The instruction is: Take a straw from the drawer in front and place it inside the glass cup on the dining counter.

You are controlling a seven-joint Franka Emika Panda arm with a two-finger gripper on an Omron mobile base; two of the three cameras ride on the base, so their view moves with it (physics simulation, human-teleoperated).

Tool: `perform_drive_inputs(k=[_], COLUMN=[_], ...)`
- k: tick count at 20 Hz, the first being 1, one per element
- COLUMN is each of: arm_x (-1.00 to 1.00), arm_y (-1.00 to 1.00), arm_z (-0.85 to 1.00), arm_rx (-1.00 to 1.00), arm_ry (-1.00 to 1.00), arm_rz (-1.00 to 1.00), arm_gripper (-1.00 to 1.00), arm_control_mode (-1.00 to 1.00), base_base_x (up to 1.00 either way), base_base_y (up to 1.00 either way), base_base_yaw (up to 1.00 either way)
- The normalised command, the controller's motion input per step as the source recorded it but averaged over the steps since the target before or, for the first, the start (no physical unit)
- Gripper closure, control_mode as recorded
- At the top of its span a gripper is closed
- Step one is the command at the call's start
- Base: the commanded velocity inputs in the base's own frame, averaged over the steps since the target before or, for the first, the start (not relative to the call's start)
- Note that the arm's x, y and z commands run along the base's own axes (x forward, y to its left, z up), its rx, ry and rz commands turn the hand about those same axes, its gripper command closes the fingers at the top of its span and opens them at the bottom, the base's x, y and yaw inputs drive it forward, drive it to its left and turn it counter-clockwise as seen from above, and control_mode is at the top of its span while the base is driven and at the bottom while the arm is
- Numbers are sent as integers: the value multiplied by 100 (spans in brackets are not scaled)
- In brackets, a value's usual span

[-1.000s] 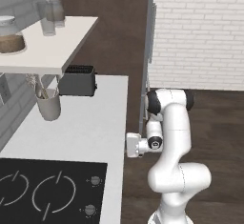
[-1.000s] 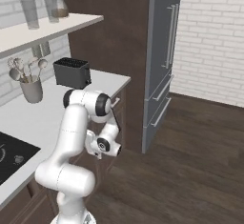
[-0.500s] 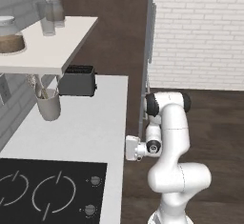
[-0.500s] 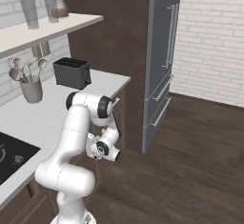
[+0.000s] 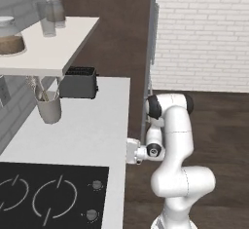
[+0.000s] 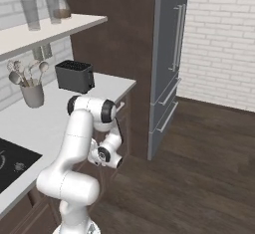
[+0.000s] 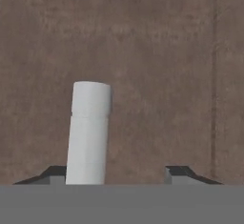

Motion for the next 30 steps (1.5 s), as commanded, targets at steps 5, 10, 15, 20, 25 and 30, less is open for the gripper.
perform_drive_inputs(k=[5,10,15,20,25,30], arm_x=[0,-8,-13,-3,0,0], arm_y=[-14,-84,-100,-100,-100,-100], arm_z=[26,15,11,12,13,11], arm_rx=[0,-1,0,0,0,-1], arm_ry=[3,2,1,6,9,10], arm_rz=[0,0,0,0,0,1], arm_gripper=[100,100,100,100,100,100], arm_control_mode=[-100,-100,-100,-100,-100,-100], base_base_x=[0,0,0,0,0,0], base_base_y=[0,0,0,0,0,0], base_base_yaw=[0,0,0,0,0,0])
